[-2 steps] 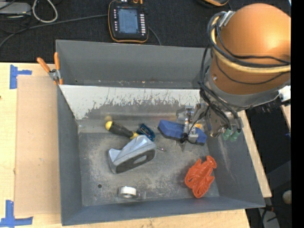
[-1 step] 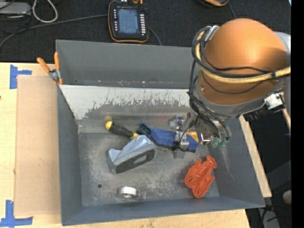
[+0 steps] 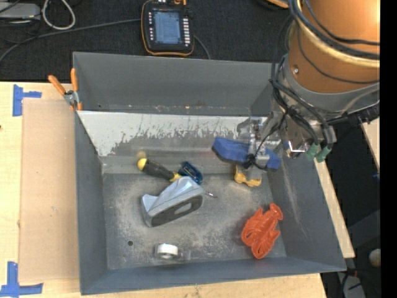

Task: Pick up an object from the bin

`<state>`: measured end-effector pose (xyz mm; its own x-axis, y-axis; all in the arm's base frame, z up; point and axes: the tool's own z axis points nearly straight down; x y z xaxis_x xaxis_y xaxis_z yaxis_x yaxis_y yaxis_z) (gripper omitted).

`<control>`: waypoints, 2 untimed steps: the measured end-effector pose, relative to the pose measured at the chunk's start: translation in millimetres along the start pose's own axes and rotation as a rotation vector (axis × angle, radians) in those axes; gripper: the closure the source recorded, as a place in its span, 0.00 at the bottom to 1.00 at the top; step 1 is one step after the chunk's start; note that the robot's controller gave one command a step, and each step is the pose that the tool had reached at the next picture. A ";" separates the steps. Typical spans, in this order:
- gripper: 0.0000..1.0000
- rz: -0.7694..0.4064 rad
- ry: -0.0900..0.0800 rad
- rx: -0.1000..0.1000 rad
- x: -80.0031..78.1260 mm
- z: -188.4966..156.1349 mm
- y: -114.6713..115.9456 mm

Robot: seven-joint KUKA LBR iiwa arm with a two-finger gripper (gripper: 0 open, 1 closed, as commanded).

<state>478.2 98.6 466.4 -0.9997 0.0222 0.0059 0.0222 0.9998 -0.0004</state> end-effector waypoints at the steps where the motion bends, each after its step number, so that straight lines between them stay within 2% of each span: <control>1: 0.00 -0.004 0.022 0.004 -3.7 -55.2 4.4; 2: 0.00 -0.052 0.006 0.001 -2.6 49.5 26.8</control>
Offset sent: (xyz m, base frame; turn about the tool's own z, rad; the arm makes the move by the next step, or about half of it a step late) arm 0.0020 0.0327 -0.0755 -0.0610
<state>481.0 125.4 416.9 -0.9995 -0.0300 0.0118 -0.0300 0.9995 -0.0007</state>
